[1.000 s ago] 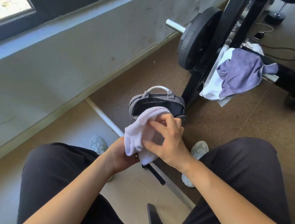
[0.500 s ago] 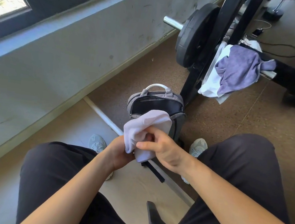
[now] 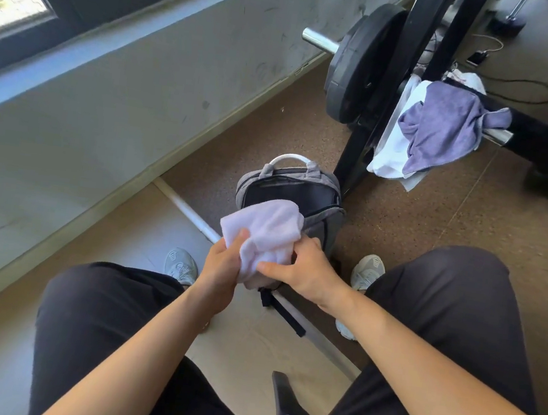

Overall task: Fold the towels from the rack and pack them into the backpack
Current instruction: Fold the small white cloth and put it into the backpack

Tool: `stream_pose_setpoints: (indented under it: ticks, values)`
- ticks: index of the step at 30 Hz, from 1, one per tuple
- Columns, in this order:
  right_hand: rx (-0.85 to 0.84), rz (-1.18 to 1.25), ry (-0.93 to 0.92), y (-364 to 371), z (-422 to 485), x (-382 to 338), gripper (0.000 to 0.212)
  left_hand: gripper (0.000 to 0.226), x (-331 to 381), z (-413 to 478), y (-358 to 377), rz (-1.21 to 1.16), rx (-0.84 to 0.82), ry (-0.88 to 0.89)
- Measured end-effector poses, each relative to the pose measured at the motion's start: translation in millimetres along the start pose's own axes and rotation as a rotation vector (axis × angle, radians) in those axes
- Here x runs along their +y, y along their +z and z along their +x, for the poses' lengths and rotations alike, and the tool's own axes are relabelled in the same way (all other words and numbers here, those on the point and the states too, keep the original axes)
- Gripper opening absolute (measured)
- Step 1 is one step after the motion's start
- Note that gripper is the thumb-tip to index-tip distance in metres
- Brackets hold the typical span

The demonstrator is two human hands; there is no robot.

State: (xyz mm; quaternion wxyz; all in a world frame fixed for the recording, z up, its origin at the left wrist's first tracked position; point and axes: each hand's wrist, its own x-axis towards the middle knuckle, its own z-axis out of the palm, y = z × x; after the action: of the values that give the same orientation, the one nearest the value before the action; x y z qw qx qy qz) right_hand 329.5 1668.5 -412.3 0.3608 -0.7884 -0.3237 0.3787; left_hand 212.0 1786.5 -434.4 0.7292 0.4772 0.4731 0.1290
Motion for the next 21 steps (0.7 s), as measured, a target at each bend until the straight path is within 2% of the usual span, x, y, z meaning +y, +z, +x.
stream_pose_setpoints:
  ticks: [3,6,9,11,13,16,19,21]
  values:
    - [0.133,0.141,-0.206,-14,-9,-12,0.040,0.023,6,0,-2,-0.100,-0.020,0.023]
    - [0.035,0.422,-0.247,-25,-15,-15,0.021,0.049,12,-1,-6,-0.113,-0.065,0.039]
    - [-0.006,0.486,-0.234,-32,-10,-12,0.025,0.054,12,4,-11,-0.163,-0.081,0.031]
    - [0.059,0.423,-0.256,-40,-6,-11,0.024,0.050,14,5,-14,-0.202,-0.076,0.041]
    - [0.144,0.307,-0.248,-48,-4,-6,0.017,0.062,20,4,-17,-0.258,-0.051,0.044]
    - [0.210,0.222,-0.135,-56,-1,2,0.013,0.058,29,5,-27,-0.319,-0.079,0.067]
    - [0.227,0.326,-0.029,-55,-2,3,0.007,0.059,36,1,-32,-0.279,-0.154,0.046]
    - [0.195,0.444,0.019,-51,-3,-1,0.023,0.062,37,-8,-31,-0.239,-0.227,0.018]
